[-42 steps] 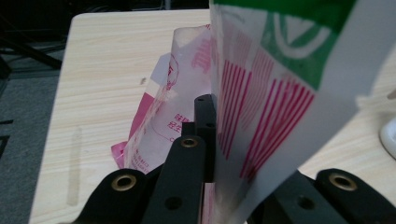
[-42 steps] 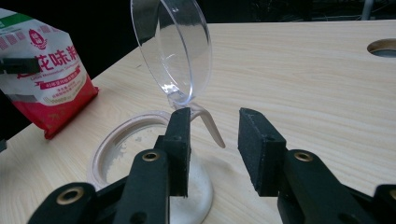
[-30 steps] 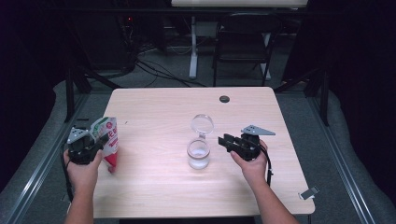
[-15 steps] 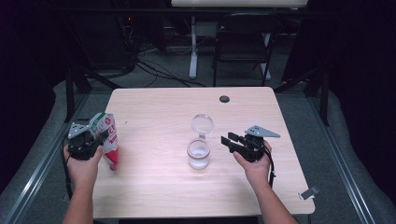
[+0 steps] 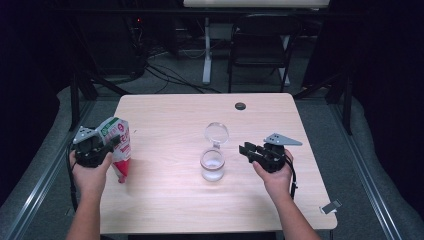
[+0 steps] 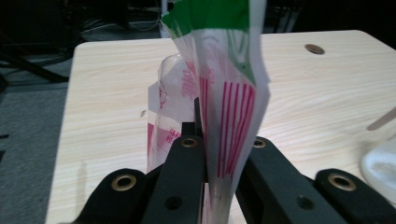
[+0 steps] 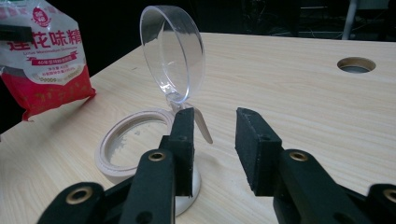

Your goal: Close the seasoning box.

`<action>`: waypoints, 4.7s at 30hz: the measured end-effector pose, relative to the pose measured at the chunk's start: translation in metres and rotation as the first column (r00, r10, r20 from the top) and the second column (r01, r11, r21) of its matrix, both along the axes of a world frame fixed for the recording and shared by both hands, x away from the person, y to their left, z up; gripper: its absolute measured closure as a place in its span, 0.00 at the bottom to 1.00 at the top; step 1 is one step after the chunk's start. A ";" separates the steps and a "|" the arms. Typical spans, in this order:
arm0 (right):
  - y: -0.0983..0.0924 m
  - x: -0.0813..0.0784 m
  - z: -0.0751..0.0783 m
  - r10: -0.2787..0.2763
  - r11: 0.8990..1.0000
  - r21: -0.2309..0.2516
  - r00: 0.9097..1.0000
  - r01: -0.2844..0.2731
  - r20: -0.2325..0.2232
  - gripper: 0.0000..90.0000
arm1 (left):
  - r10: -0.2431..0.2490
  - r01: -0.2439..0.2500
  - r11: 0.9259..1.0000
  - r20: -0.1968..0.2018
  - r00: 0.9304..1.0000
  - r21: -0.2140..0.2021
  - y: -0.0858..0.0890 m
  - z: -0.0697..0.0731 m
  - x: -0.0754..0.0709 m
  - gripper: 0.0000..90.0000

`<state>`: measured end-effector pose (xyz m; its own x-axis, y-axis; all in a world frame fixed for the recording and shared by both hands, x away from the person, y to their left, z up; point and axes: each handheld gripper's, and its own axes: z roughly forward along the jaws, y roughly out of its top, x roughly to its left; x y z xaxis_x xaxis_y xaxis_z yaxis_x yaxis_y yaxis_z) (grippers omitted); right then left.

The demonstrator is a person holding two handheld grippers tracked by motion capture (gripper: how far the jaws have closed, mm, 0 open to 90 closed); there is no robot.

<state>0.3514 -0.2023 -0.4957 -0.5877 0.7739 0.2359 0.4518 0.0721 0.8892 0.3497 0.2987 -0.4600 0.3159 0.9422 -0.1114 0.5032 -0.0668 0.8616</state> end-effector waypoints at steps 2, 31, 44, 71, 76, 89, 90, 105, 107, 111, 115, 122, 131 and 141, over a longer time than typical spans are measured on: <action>0.001 0.000 0.002 0.005 1.000 -0.005 1.000 -0.005 0.005 0.78 | -0.021 0.021 1.000 0.003 1.000 0.006 -0.005 0.003 0.001 1.00; 0.007 -0.006 0.023 0.112 0.988 -0.107 0.993 -0.107 0.037 0.90 | -0.466 0.466 0.884 0.005 0.885 0.051 -0.113 -0.005 -0.007 1.00; 0.046 -0.003 0.047 0.235 0.963 -0.150 0.969 -0.222 0.074 0.91 | -0.534 0.535 0.844 -0.034 0.845 0.040 -0.118 -0.022 -0.015 1.00; 0.096 -0.004 0.035 0.393 0.909 -0.171 0.918 -0.380 0.048 0.75 | -0.587 0.587 0.809 -0.034 0.809 0.004 -0.132 -0.034 -0.031 1.00; 0.106 -0.001 0.033 0.425 0.896 -0.161 0.904 -0.414 0.037 0.67 | -0.588 0.588 0.809 -0.024 0.808 -0.007 -0.127 -0.035 -0.037 1.00; 0.139 0.009 0.024 0.512 0.847 -0.167 0.859 -0.505 -0.001 0.63 | -0.564 0.563 0.826 -0.003 0.826 -0.034 -0.121 -0.040 -0.049 0.98; 0.140 0.010 0.024 0.519 0.842 -0.171 0.855 -0.512 -0.005 0.65 | -0.557 0.557 0.830 -0.006 0.830 -0.030 -0.121 -0.041 -0.050 0.98; 0.145 0.006 0.027 0.576 0.800 -0.206 0.818 -0.563 0.000 0.99 | -0.502 0.502 0.865 -0.036 0.864 -0.006 -0.119 -0.058 -0.051 0.84; 0.145 0.005 0.028 0.574 0.801 -0.210 0.819 -0.561 0.002 0.99 | -0.498 0.498 0.867 -0.027 0.867 -0.004 -0.120 -0.061 -0.050 0.78; 0.145 0.005 0.028 0.572 0.801 -0.216 0.820 -0.558 0.005 0.99 | -0.474 0.474 0.881 -0.027 0.880 -0.014 -0.118 -0.069 -0.048 0.64; 0.144 0.005 0.028 0.567 0.807 -0.211 0.824 -0.552 0.010 0.98 | -0.449 0.448 0.894 -0.047 0.892 -0.029 -0.114 -0.078 -0.043 0.53; 0.144 0.004 0.029 0.566 0.807 -0.212 0.824 -0.552 0.009 0.97 | -0.439 0.439 0.898 -0.063 0.896 -0.006 -0.116 -0.087 -0.040 0.41; 0.144 0.004 0.029 0.564 0.809 -0.212 0.826 -0.548 0.017 0.96 | -0.420 0.422 0.907 -0.075 0.904 0.007 -0.120 -0.099 -0.038 0.37; 0.144 0.003 0.029 0.562 0.809 -0.218 0.827 -0.546 0.016 0.95 | -0.401 0.404 0.914 -0.069 0.913 0.034 -0.123 -0.107 -0.034 0.31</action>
<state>0.3546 -0.0585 -0.4668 -0.9404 0.3360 0.0525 0.2139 0.4646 0.8593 0.3155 0.1758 -0.5671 0.6636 0.7412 -0.1013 0.4756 -0.3135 0.8219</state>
